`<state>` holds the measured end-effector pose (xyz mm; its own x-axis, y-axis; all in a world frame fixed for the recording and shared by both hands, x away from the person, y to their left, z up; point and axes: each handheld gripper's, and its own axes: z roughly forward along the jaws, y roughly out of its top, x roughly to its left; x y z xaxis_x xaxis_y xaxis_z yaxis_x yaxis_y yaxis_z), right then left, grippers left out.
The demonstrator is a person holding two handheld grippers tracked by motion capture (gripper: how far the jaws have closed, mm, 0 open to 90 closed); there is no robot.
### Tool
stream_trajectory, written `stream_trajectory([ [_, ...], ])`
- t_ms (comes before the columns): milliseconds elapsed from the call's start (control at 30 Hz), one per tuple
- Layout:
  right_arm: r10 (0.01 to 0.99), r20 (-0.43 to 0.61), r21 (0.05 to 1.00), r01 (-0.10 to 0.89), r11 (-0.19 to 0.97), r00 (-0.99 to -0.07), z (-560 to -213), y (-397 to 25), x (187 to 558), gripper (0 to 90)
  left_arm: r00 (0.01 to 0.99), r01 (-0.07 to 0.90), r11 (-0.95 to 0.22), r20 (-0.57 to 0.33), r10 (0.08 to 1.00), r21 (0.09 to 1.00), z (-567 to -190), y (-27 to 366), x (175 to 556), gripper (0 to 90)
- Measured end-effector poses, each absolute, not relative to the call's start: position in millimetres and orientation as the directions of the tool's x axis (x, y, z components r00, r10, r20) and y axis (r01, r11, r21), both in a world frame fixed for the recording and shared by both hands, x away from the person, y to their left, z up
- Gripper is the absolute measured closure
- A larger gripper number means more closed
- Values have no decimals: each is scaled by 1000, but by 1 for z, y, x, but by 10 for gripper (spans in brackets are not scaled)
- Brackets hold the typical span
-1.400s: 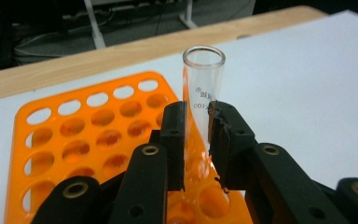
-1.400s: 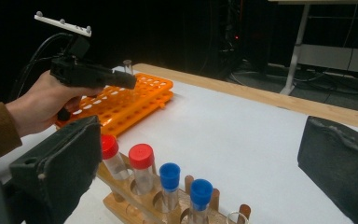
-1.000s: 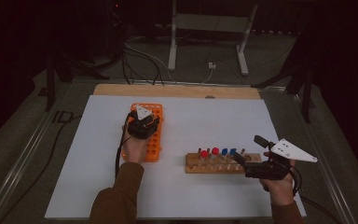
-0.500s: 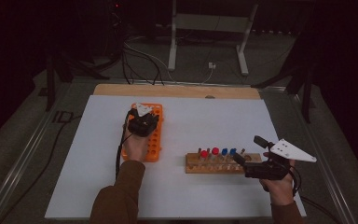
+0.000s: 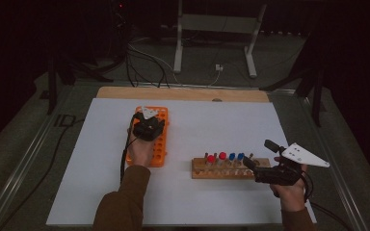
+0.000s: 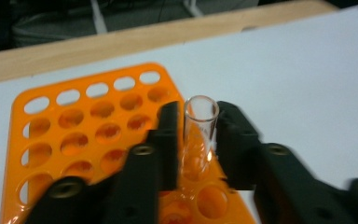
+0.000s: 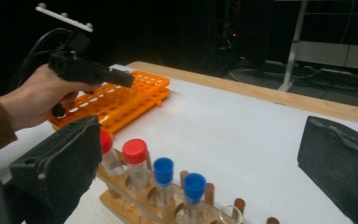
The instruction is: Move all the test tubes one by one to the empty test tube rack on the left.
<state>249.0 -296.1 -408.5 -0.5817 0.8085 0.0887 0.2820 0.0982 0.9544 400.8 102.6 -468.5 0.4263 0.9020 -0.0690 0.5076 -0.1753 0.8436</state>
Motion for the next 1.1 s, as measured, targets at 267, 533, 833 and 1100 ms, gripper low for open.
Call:
stream_trajectory([
  [267, 826, 108, 944, 319, 90, -553, -415, -306, 254, 11, 441, 475, -81, -158, 884, 876, -461, 115, 384, 296],
  [533, 851, 71, 931, 340, 130, -520, -424, -308, 258, 128, 456, 462, -16, -222, 862, 886, -461, 127, 363, 80],
  [833, 851, 74, 911, 383, 155, -521, -436, -310, 263, 228, 497, 440, -48, -198, 845, 897, -466, 130, 335, 5],
  [1100, 816, 48, 879, 412, 239, -576, -450, -306, 267, 518, 539, 419, -41, -212, 815, 907, -463, 125, 319, 5],
])
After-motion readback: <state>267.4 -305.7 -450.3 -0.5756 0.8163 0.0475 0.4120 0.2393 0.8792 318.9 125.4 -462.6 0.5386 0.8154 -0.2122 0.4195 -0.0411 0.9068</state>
